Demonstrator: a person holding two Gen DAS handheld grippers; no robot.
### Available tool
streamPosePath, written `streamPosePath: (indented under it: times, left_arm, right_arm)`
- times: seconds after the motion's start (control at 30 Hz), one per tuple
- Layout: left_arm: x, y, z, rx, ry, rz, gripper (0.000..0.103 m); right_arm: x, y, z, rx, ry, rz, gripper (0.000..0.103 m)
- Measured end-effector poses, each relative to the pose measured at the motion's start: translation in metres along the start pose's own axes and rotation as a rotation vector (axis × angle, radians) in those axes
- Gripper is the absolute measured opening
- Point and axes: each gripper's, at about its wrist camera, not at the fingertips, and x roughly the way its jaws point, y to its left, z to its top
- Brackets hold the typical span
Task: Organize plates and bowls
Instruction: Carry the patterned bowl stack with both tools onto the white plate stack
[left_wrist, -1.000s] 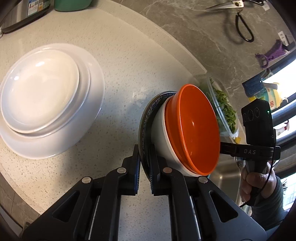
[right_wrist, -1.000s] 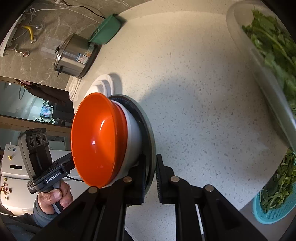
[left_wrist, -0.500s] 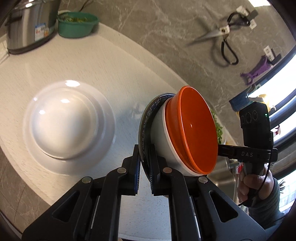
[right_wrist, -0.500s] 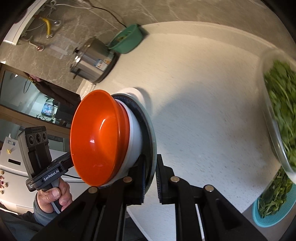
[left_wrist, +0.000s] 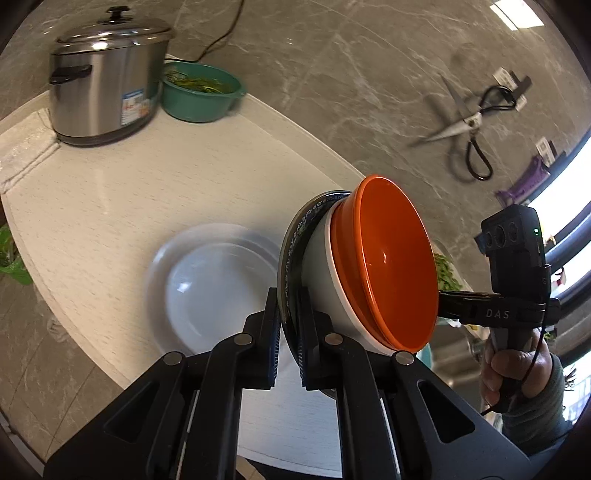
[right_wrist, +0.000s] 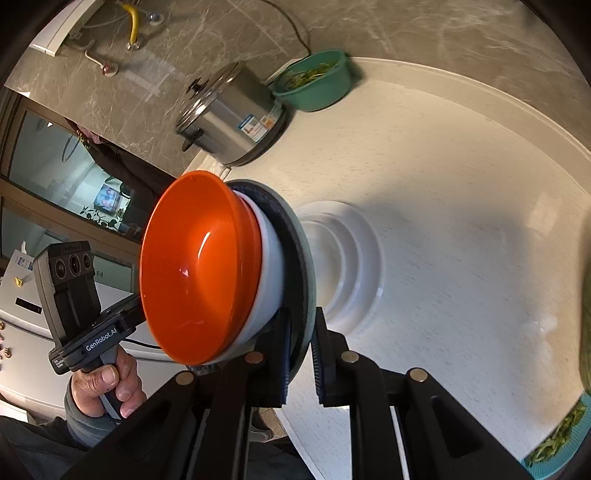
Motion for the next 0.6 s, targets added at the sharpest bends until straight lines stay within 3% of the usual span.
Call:
streamPosePath:
  times: [0.23, 0.6]
  left_arm:
    - [0.021, 0.06, 0.014, -0.002, 0.035, 0.031, 0.006]
    - [0.072, 0.125, 0.01, -0.029, 0.122, 0.036, 0.006]
  right_arm:
    - [0.046, 0.01, 0.017, 0.011, 0.022, -0.01, 0.016]
    - [0.103, -0.011, 0.023, 0.073, 0.063, -0.065, 0.015]
